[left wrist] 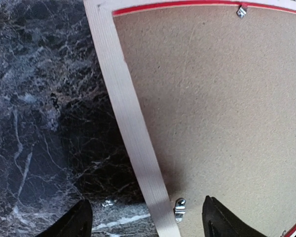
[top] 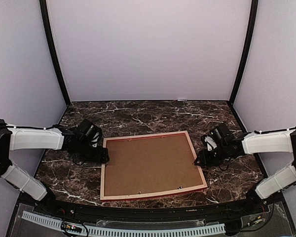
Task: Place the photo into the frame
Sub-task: Pick up the photo frame from the center of the board.
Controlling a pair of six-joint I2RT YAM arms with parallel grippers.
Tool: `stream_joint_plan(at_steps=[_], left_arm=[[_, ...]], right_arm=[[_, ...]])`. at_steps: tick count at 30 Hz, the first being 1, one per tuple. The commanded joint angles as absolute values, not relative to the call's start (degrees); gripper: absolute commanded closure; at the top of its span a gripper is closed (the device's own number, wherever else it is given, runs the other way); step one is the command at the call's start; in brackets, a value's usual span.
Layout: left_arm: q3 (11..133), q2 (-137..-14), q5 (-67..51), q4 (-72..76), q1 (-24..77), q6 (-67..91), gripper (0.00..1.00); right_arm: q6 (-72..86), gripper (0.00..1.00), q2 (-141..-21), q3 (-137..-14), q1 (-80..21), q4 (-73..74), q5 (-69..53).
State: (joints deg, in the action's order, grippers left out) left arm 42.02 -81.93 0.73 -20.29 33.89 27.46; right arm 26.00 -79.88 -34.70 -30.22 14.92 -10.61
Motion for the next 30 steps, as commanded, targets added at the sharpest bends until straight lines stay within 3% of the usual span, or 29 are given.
stream_joint_plan(at_steps=[1, 13, 19, 24, 30], left_arm=[[44.4, -78.7, 3.0, -21.8, 33.8, 27.6, 0.18], [44.9, -71.3, 2.0, -17.3, 39.0, 24.4, 0.13], [44.8, -70.9, 2.6, -10.8, 46.8, 20.6, 0.12], [45.9, -73.3, 3.0, -5.4, 55.7, 14.8, 0.04], [54.0, -84.3, 12.6, -6.7, 67.8, 7.3, 0.03]], right_arm=[[29.6, 0.49, -74.3, -31.4, -32.9, 18.9, -8.1], [33.9, 0.61, -72.6, -26.9, -37.7, 18.9, -7.0], [33.1, 0.82, -76.5, -30.8, -37.8, 20.2, -4.9], [33.5, 0.9, -81.8, -36.4, -37.7, 20.5, -2.1], [32.0, 1.0, -88.3, -44.2, -36.3, 20.2, -2.2]])
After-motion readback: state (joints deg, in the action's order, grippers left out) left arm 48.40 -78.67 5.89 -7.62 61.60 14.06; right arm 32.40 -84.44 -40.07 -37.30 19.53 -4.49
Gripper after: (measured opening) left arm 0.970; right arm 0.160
